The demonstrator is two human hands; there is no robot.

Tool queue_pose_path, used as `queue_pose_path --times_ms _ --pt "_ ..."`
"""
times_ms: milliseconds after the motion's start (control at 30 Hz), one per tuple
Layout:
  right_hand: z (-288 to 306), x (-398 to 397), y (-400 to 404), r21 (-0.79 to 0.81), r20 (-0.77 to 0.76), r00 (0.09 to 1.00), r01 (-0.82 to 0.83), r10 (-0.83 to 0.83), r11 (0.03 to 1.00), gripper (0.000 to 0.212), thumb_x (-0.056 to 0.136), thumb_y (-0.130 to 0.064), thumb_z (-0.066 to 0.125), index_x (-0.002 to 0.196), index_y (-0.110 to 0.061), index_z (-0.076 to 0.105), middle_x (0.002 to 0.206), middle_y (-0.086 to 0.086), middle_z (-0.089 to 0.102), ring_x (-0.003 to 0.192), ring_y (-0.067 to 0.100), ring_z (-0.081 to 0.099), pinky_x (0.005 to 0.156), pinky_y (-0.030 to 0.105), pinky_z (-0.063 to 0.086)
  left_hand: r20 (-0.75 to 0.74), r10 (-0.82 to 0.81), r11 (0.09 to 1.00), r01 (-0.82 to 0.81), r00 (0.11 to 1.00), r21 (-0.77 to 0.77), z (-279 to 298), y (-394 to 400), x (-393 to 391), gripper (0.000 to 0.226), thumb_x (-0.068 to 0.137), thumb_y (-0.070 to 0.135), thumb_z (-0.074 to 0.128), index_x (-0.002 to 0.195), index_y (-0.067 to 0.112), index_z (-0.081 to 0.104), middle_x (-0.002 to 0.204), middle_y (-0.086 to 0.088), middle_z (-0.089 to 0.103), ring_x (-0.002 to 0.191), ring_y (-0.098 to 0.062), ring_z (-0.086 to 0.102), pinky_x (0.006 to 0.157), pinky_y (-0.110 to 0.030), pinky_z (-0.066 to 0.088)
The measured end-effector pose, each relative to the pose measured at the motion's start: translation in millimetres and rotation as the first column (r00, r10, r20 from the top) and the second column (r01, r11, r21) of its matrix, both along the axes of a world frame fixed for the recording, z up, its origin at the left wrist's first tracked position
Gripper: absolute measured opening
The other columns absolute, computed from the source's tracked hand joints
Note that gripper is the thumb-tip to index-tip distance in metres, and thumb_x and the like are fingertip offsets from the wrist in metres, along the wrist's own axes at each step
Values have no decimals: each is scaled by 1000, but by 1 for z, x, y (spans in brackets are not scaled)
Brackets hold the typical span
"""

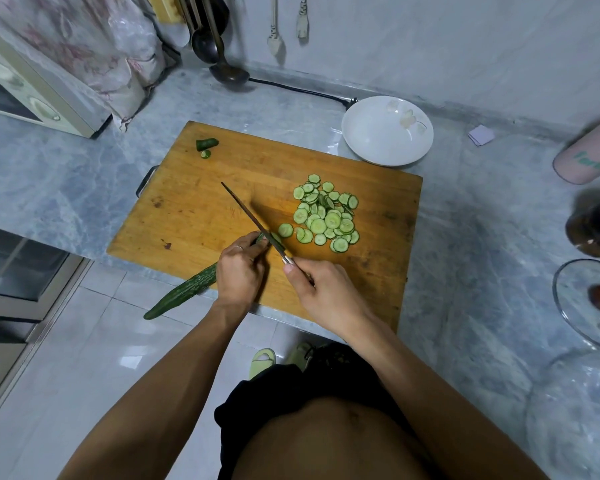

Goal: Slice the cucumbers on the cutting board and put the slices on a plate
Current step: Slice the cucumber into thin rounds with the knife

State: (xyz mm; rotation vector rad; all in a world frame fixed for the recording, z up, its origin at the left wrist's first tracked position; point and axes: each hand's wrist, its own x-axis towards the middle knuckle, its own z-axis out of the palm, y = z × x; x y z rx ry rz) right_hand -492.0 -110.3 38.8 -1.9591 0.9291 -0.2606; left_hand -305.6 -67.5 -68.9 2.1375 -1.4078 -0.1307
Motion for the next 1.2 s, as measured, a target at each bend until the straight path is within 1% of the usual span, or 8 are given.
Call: queue_pose_path --times_ms 133,333,567,733,900,1000,1100,1200 --pt "1 -3 3 -6 5 1000 10 -10 1000 40 104 -40 45 64 -37 41 54 -3 41 55 11 39 54 32 32 -10 2 1000 -2 1000 2 -1 0 1 34 75 -5 63 102 11 76 118 -5 69 99 -27 67 71 -30 54" --pt "3 -3 4 25 -1 1000 7 -7 1000 33 104 -40 45 73 -28 48 55 -2 42 54 12 40 53 33 34 -6 -5 1000 5 1000 -12 0 0 -1 33 76 -5 64 101 10 77 118 -6 69 99 -27 67 72 -29 53" --pt "-2 1 4 29 5 1000 3 -3 1000 26 105 -39 44 84 -27 54 56 -5 42 56 7 40 49 21 29 7 -4 1000 4 1000 -9 -2 0 -1 30 76 -3 65 102 9 77 118 -8 69 101 -28 66 75 -30 53" --pt "-13 12 -4 73 -26 999 29 -27 997 37 104 -39 45 68 -33 44 56 -6 40 57 12 37 57 27 30 7 -6 1000 6 1000 -25 -5 0 -2 31 75 -4 66 100 10 77 117 -7 69 100 -27 66 75 -30 53" --pt "-19 13 -10 62 -2 998 66 -66 996 41 105 -37 46 63 -36 42 52 -6 38 49 8 36 48 28 29 25 -14 998 16 1000 -68 -1 0 -2 33 75 -5 62 103 8 76 113 -12 70 97 -30 68 76 -33 56" --pt "-22 10 -13 112 22 994 108 -112 988 40 104 -39 46 69 -22 53 53 -4 39 48 12 34 49 30 29 27 -7 997 9 1000 -77 3 0 -2 29 78 -3 65 102 8 76 112 -14 70 95 -31 69 76 -34 56" --pt "-22 8 -17 185 56 983 161 -174 970 43 104 -40 46 81 -6 59 61 19 48 48 17 39 48 33 33 25 0 995 3 1000 -104 7 0 -4 23 79 0 67 99 7 77 109 -15 71 92 -31 70 75 -35 57" --pt "-19 2 -18 164 62 987 135 -147 977 42 104 -39 45 82 -6 58 57 9 44 45 13 38 47 32 33 25 -5 995 7 1000 -96 7 0 -5 25 77 -4 69 99 6 77 109 -16 71 91 -31 70 75 -36 57"
